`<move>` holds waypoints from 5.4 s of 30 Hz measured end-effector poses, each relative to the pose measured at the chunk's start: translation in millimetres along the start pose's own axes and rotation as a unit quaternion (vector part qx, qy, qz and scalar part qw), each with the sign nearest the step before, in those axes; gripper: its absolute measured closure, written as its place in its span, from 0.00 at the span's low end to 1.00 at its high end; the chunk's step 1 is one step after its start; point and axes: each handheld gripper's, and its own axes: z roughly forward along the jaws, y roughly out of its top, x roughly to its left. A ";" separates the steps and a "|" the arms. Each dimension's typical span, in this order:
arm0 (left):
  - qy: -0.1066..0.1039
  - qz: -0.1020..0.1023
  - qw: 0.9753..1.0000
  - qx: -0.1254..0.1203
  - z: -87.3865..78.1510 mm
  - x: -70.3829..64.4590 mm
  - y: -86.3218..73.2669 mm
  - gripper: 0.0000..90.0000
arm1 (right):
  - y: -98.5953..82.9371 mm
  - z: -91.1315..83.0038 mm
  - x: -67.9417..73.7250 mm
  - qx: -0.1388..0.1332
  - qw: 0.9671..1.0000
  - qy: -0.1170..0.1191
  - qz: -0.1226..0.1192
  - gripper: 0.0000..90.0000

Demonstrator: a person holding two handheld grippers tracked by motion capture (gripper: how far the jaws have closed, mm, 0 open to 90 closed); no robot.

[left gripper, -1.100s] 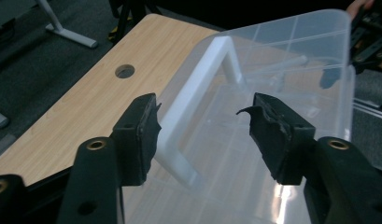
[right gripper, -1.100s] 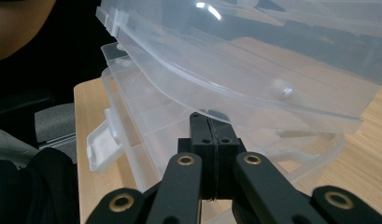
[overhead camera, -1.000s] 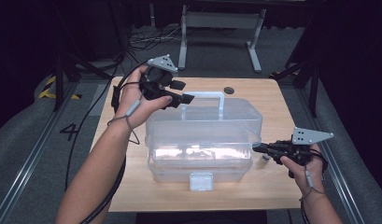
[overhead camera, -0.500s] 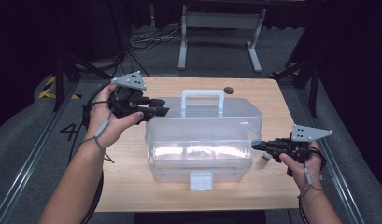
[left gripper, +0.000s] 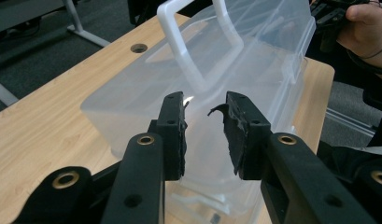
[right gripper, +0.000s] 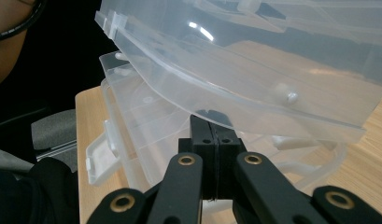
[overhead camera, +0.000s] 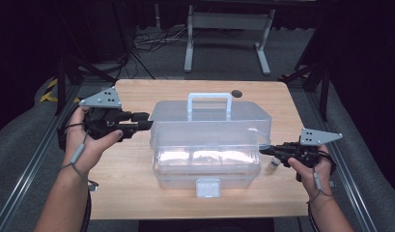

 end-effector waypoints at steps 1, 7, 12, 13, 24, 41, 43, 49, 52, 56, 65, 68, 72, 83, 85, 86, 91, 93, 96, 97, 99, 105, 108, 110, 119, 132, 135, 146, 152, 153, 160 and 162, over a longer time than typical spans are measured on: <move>0.001 -0.002 1.000 -0.002 -1.7 0.3 -4.3 0.77 | 0.2 0.0 0.0 0.000 1.000 -0.001 -0.001 1.00; 0.020 -0.024 0.999 -0.018 -5.7 -1.5 -35.0 0.80 | 0.8 -0.1 0.5 0.000 1.000 -0.005 -0.002 1.00; 0.021 -0.039 0.999 -0.025 -2.8 -5.4 -57.4 0.84 | 1.6 0.1 1.0 -0.001 1.000 -0.009 -0.001 1.00; 0.022 -0.041 0.999 -0.027 -2.0 -5.9 -61.6 0.85 | 1.7 0.1 1.2 -0.001 1.000 -0.010 -0.001 1.00; 0.014 -0.054 0.998 -0.002 16.4 -2.4 -83.0 0.89 | 2.6 0.1 1.9 -0.003 1.000 -0.016 0.000 1.00; -0.019 -0.044 0.999 -0.001 53.5 -12.1 -80.5 0.96 | 3.2 0.1 1.9 -0.008 1.000 -0.020 0.002 1.00; -0.016 -0.046 0.999 -0.008 55.6 -12.5 -80.9 0.96 | 3.2 0.1 1.9 -0.009 1.000 -0.020 0.002 1.00; -0.008 -0.052 0.998 -0.031 64.6 -12.3 -83.6 0.95 | 3.8 0.4 1.6 -0.012 1.000 -0.021 0.004 1.00; -0.005 -0.054 0.998 -0.045 68.6 -12.7 -84.5 0.94 | 4.3 0.5 1.3 -0.013 1.000 -0.022 0.005 1.00; 0.001 -0.057 0.997 -0.051 71.6 -12.6 -83.0 0.94 | 5.0 0.9 1.1 -0.015 1.000 -0.022 0.006 1.00; 0.012 -0.050 0.997 -0.060 71.6 -11.3 -75.2 0.96 | 7.9 2.9 0.6 -0.017 1.000 -0.025 0.006 1.00; 0.018 -0.049 0.997 -0.062 70.8 -10.0 -72.1 0.96 | 10.4 3.3 0.3 -0.020 0.999 -0.028 0.006 1.00; 0.021 -0.050 0.996 -0.066 70.3 -8.3 -68.2 0.96 | 13.4 3.2 -0.1 -0.025 0.999 -0.032 0.007 1.00; 0.030 -0.061 0.996 -0.066 68.5 -2.6 -59.1 0.97 | 23.3 1.0 2.3 -0.033 0.999 -0.042 -0.005 1.00; 0.030 -0.061 0.996 -0.065 68.0 -1.4 -57.9 0.97 | 24.1 -1.0 3.3 -0.033 0.999 -0.043 -0.006 1.00; 0.031 -0.061 0.995 -0.066 68.1 -0.9 -57.3 0.98 | 24.2 -2.3 3.7 -0.033 0.998 -0.045 -0.007 1.00; 0.032 -0.064 0.995 -0.066 67.9 0.6 -54.3 0.98 | 24.5 -8.2 4.1 -0.033 0.998 -0.052 -0.008 1.00; 0.033 -0.065 0.995 -0.067 67.9 1.8 -53.1 0.98 | 24.8 -10.6 4.8 -0.033 0.998 -0.056 -0.010 1.00; 0.032 -0.065 0.995 -0.066 67.6 2.9 -51.7 0.99 | 25.1 -12.9 5.6 -0.034 0.998 -0.060 -0.011 1.00; 0.033 -0.065 0.995 -0.067 67.7 3.5 -50.6 0.99 | 25.3 -14.3 5.9 -0.034 0.997 -0.062 -0.012 1.00; 0.034 -0.066 0.995 -0.068 67.8 4.6 -48.8 0.99 | 25.3 -17.2 6.2 -0.036 0.997 -0.065 -0.010 1.00; 0.035 -0.065 0.995 -0.065 67.4 6.3 -45.9 0.99 | 25.9 -21.1 6.4 -0.041 0.995 -0.094 -0.009 0.92; 0.034 -0.065 0.995 -0.065 67.4 7.8 -44.4 0.99 | 25.9 -20.1 5.1 -0.043 0.993 -0.114 -0.008 0.83; 0.032 -0.065 0.995 -0.063 67.1 8.6 -43.4 0.99 | 26.0 -18.9 4.1 -0.044 0.992 -0.118 -0.008 0.79; 0.034 -0.064 0.995 -0.061 67.2 11.2 -38.7 0.99 | 28.9 -12.3 -1.0 -0.060 0.983 -0.171 -0.022 0.57; 0.038 -0.064 0.995 -0.059 67.6 15.8 -31.8 0.99 | 36.8 2.0 -1.7 -0.059 0.975 -0.211 -0.029 0.49; 0.036 -0.066 0.995 -0.058 67.6 16.0 -30.8 0.99 | 39.9 6.5 -2.8 -0.060 0.974 -0.217 -0.032 0.48; 0.037 -0.065 0.995 -0.059 67.8 17.4 -28.8 0.98 | 48.0 21.0 -2.6 -0.052 0.967 -0.246 -0.034 0.46; 0.037 -0.067 0.995 -0.059 67.9 18.6 -27.2 0.98 | 54.2 26.1 -4.1 -0.048 0.964 -0.257 -0.045 0.46; 0.037 -0.066 0.995 -0.059 67.9 19.1 -26.9 0.98 | 55.2 26.5 -4.2 -0.047 0.963 -0.260 -0.046 0.46; 0.037 -0.067 0.995 -0.058 68.2 21.0 -24.2 0.98 | 62.1 29.2 -7.6 -0.049 0.960 -0.272 -0.050 0.46; 0.038 -0.066 0.995 -0.058 68.6 21.9 -23.0 0.98 | 64.2 30.2 -8.6 -0.049 0.958 -0.277 -0.054 0.46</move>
